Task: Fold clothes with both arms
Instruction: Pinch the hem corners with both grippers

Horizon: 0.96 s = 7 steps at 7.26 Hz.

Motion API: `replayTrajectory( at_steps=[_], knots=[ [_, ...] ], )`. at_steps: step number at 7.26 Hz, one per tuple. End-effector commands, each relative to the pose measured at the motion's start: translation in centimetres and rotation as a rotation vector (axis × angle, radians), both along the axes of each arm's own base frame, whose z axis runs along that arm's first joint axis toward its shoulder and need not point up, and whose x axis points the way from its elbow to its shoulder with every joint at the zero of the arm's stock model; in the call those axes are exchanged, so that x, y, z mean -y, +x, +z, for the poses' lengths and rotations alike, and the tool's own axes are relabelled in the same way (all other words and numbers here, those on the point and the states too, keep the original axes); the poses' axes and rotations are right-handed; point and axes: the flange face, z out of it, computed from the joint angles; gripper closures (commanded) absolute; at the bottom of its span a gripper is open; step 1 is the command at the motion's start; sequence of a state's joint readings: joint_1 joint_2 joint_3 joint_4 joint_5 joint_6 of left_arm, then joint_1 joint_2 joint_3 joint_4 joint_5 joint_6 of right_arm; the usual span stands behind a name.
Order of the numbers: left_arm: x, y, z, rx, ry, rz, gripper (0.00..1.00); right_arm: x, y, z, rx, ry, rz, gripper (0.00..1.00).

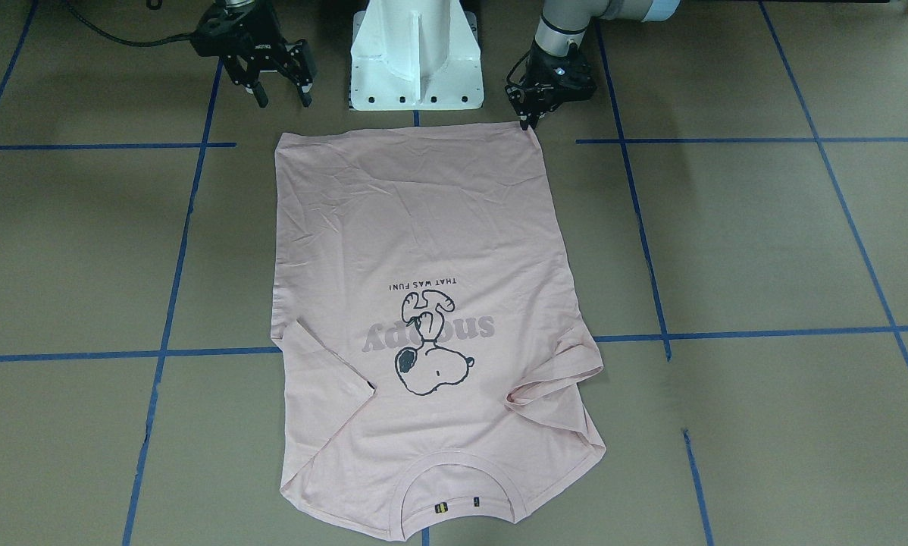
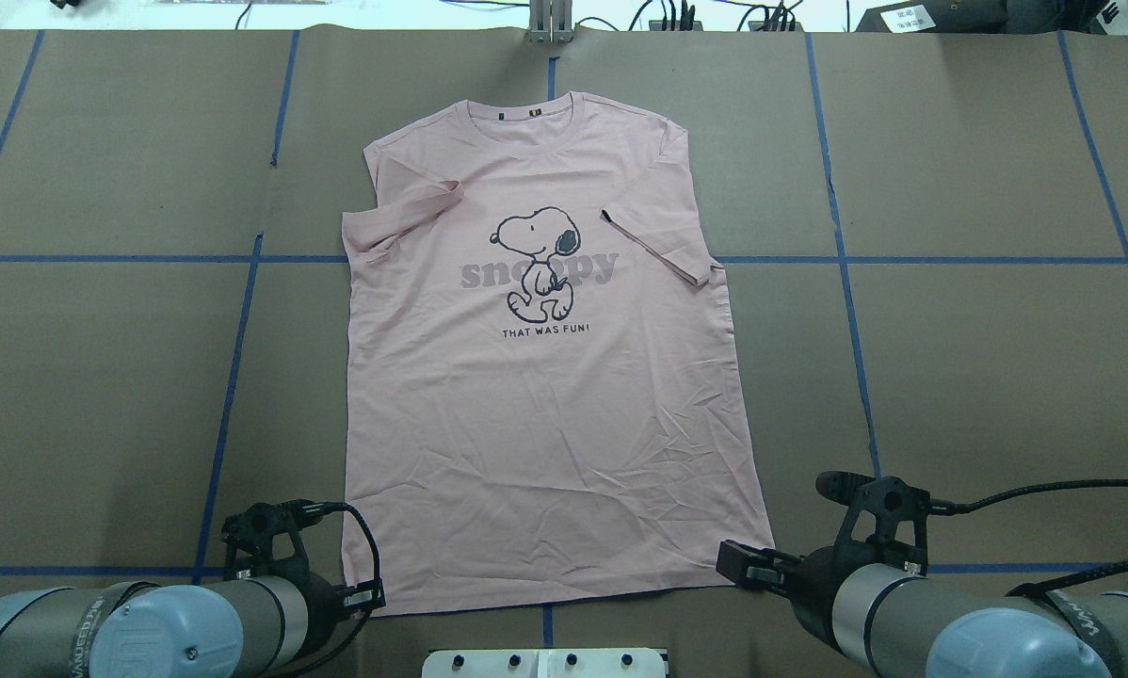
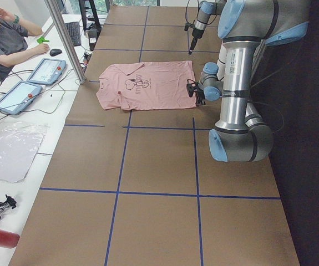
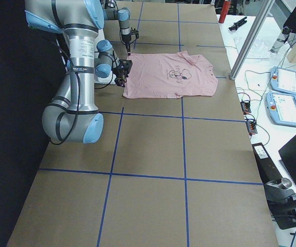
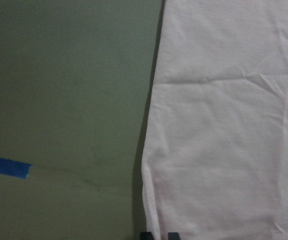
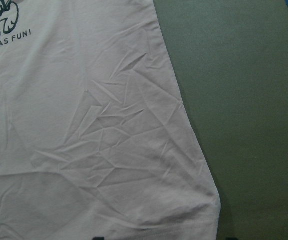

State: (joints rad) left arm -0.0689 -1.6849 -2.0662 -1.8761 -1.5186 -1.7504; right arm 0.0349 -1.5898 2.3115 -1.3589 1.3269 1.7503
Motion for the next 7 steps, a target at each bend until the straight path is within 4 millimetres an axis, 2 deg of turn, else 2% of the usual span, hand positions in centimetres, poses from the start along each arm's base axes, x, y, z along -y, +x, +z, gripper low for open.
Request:
replayTrajectory(
  at_steps=[1,3,5,6,7],
  knots=[
    [0.0,-0.09,-0.11,-0.002,0.0,0.0,0.76,-0.04,-0.07,0.03,-0.001,0.0,-0.001,0.15],
    [-0.08,-0.12,0.04,0.001,0.0,0.002,0.76,-0.04,-0.08,-0.05,0.002,0.0,-0.001,0.15],
    [-0.1,-0.22,0.37,0.008,-0.001,0.003,1.0,-0.11,-0.11,-0.03,0.001,0.0,-0.003,0.15],
    [-0.11,-0.28,0.53,0.012,0.002,0.006,1.0,-0.25,-0.3,0.19,-0.005,-0.002,-0.006,0.17],
    [-0.19,-0.33,0.2,0.011,0.004,0.009,1.0,-0.35,-0.84,0.67,-0.017,-0.003,-0.007,0.26]
  ],
)
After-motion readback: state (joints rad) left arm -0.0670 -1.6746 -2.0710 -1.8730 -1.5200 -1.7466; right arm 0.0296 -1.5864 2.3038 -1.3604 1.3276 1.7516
